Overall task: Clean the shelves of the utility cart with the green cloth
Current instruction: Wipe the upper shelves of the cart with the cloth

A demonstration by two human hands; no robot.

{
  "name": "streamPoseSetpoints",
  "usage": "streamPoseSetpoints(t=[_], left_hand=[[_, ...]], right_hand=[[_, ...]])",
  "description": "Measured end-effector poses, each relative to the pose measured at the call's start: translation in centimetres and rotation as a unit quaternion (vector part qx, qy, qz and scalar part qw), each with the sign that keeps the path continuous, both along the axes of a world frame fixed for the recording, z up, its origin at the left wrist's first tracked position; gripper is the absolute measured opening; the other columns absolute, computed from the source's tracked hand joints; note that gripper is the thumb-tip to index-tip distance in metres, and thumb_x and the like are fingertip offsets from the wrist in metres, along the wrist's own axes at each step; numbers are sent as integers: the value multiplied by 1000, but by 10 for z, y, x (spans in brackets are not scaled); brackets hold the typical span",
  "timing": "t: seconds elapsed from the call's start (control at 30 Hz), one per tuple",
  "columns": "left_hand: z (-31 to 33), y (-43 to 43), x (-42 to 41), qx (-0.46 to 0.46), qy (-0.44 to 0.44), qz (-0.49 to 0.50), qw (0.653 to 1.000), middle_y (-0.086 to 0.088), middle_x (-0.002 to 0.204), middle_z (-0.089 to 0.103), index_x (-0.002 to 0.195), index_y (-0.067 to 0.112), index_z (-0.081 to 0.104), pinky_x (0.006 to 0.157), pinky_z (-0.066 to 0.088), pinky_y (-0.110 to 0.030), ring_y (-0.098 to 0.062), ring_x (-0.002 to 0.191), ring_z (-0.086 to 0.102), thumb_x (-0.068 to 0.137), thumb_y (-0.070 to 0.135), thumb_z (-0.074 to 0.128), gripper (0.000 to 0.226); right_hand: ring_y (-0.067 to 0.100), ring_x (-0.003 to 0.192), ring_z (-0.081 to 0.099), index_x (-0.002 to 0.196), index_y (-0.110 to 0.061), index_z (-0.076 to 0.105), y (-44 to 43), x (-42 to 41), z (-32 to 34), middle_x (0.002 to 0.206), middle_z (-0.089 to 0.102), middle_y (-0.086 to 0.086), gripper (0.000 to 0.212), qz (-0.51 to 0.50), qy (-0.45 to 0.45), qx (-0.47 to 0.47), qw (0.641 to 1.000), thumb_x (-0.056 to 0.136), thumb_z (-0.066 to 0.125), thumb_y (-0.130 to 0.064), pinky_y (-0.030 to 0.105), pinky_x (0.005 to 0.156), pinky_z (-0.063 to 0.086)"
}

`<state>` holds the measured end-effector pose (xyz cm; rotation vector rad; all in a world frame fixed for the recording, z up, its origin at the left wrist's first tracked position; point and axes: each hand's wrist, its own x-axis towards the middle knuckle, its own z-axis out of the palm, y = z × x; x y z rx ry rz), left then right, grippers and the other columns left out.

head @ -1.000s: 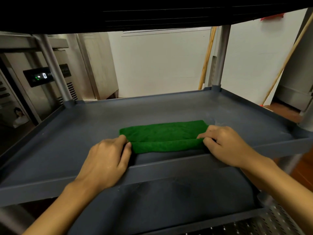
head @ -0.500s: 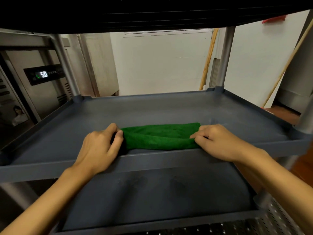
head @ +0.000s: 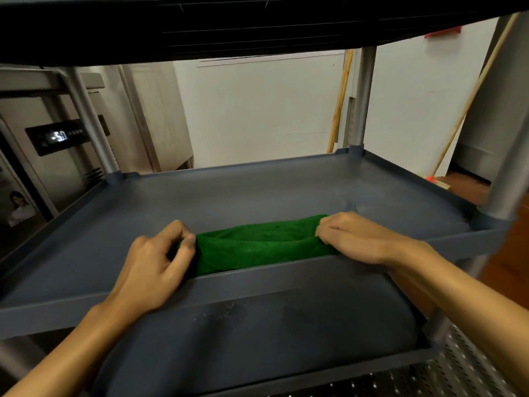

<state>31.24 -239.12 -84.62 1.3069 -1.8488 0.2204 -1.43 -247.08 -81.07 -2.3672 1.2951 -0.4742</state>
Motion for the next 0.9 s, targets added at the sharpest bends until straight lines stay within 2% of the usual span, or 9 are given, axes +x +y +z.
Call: streamPoseSetpoints(t=[0.07,0.13,0.33,0.47,0.77,0.9], left_hand=[[0,0,3,-15,-17,2,1000,1,47,46,77,28,49,48,37,-29,-11,41,46,96,40,40,23],[-3,-3,6,-28,-28,2,999,4,45,44,79,26,51,45,36,-28,-8,38,43,96,37,41,23],[-5,-22,23,-48,-44,9,998,5,44,43,78,20,55,44,36,-30,-8,36,42,97,36,41,28],[-3,-39,35,-54,-47,20,997,4,44,43,76,16,56,41,37,-31,-14,36,45,95,34,41,30],[-3,-65,84,-22,-32,49,998,2,44,46,77,18,56,45,39,-35,-17,38,48,94,38,40,31],[-1,-72,85,-10,-35,12,999,1,44,45,79,21,55,45,40,-33,-12,38,47,94,38,41,27]], right_hand=[[16,65,45,63,-6,41,-2,2,-6,68,46,2,36,3,-16,-25,1000,97,43,-19,45,70,39],[18,69,49,66,-2,46,-3,2,-10,69,50,4,37,16,-22,-48,998,96,40,-23,46,70,42],[20,73,51,64,-9,50,-8,13,-14,70,51,1,35,35,-20,-106,994,86,34,-32,48,72,42],[16,69,51,64,-13,49,-15,27,-16,68,50,-2,42,19,-35,-97,994,81,28,-44,45,69,43],[14,69,51,67,-10,53,-14,74,-21,72,54,2,34,29,-39,-69,996,93,42,-28,35,66,41],[11,72,54,69,-15,57,-20,70,-19,73,55,-3,35,-3,-57,-60,997,85,37,-39,41,70,46]])
